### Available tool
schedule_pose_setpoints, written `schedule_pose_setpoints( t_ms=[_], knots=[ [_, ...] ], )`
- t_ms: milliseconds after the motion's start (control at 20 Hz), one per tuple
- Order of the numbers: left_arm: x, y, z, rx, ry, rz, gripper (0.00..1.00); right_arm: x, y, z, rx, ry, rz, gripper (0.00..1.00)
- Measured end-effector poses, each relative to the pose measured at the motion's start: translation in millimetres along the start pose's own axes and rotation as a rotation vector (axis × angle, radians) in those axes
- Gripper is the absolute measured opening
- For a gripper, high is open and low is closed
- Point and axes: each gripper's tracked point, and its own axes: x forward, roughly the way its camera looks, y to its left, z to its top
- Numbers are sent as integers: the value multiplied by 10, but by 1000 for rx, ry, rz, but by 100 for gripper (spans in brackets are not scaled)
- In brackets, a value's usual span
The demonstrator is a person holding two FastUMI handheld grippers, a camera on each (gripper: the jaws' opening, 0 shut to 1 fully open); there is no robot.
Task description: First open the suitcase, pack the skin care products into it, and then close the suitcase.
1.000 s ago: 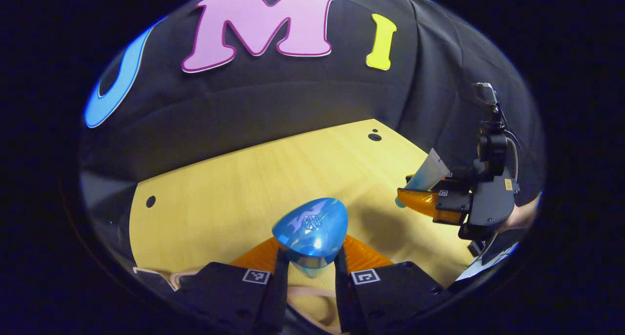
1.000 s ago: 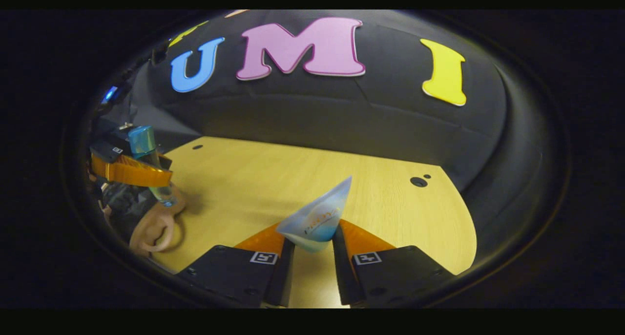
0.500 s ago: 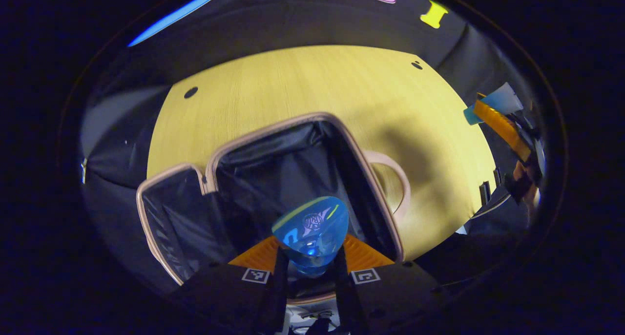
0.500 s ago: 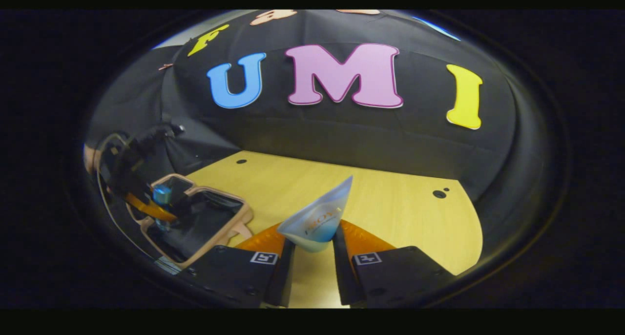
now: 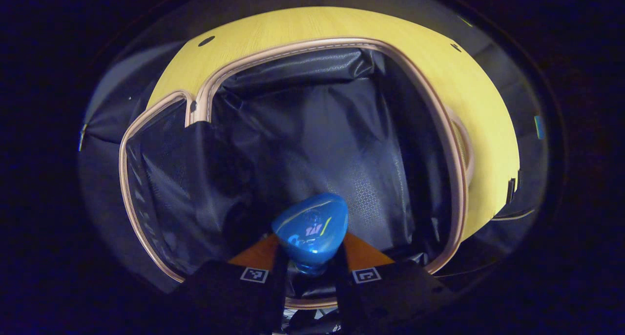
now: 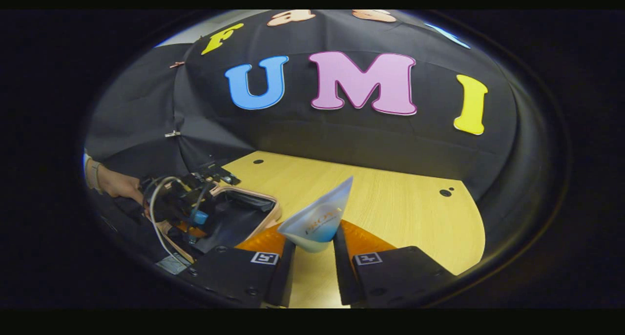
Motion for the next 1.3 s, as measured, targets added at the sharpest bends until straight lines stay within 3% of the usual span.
schedule_pose_setpoints(
  t_ms=[50, 200, 450, 500, 550, 700, 750, 850, 1050, 1150, 1300],
  knots=[
    [49, 24, -46, -17, 6, 1, 48, -16, 29, 10, -12, -3, 0, 41],
    [153, 62, -81, -86, 37, -7, 47, -77, 120, 58, -45, -15, -11, 41],
    [152, 93, -33, -94, -15, -5, 53, -35, 383, -77, -39, 23, 11, 41],
    [145, 97, -2, -88, -46, -10, 54, -22, 458, -96, -39, 31, 19, 41],
    [105, 103, 11, -82, -80, -11, 66, -9, 525, -111, -37, 37, 27, 41],
    [-106, 19, 53, -94, -198, -57, 75, 42, 741, -185, -22, 63, 54, 41],
    [-221, 7, 76, -102, -247, -75, 88, 58, 825, -215, -19, 76, 68, 41],
    [-529, 13, 205, -90, -395, -122, 97, 91, 1028, -281, -17, 109, 103, 41],
    [-1244, 283, 337, -77, -659, -165, 96, 304, 1559, -555, 78, 251, 222, 41],
    [-1422, 588, 246, -125, -704, -172, 96, 469, 1772, -716, 134, 338, 241, 41],
    [-1490, 1233, 39, -192, -727, -94, 96, 632, 1984, -1043, 213, 485, 246, 41]
  ],
)
